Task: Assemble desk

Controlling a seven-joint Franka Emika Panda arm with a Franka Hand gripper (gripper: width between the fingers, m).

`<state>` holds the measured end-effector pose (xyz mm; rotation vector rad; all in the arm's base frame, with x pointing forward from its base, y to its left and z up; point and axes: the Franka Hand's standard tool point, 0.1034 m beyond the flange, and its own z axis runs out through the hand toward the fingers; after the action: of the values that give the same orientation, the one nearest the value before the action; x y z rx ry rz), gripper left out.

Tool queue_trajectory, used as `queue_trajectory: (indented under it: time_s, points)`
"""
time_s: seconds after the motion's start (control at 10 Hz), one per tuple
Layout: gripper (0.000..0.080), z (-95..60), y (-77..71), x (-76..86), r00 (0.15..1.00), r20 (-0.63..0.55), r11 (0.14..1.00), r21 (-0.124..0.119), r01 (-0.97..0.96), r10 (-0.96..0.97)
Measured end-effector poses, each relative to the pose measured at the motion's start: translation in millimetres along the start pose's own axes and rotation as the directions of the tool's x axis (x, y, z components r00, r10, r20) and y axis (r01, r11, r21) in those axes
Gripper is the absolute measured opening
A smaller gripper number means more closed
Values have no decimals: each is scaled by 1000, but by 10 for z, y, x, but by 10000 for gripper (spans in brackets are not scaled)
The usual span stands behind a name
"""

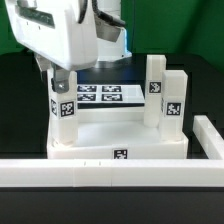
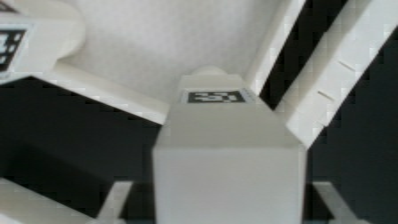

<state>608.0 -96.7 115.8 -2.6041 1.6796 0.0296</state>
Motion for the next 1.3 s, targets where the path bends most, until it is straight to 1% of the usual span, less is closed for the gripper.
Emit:
queue_trajectory:
  time_s: [0.2, 0.4, 0.6, 0.7, 0.9, 1.0, 1.1, 1.2, 1.3]
  points:
    - [291, 2, -3, -4, 993, 0, 993, 0, -122, 122]
    - [291, 3, -10, -11, 968, 1, 968, 2, -253, 253]
    - [291, 9, -34, -31, 891, 9, 891, 8, -453, 453]
    - [291, 10, -49, -41, 865, 8, 865, 11, -501, 501]
    - [291, 15, -50, -43, 870, 8, 870, 11, -493, 493]
    - [449, 20, -47, -44, 886, 6, 886, 9, -464, 464]
    - [573, 27, -45, -52, 898, 5, 898, 6, -440, 440]
    - [573, 27, -52, -79, 922, 5, 922, -2, -386, 386]
    - [635, 31, -52, -77, 949, 6, 949, -1, -315, 315]
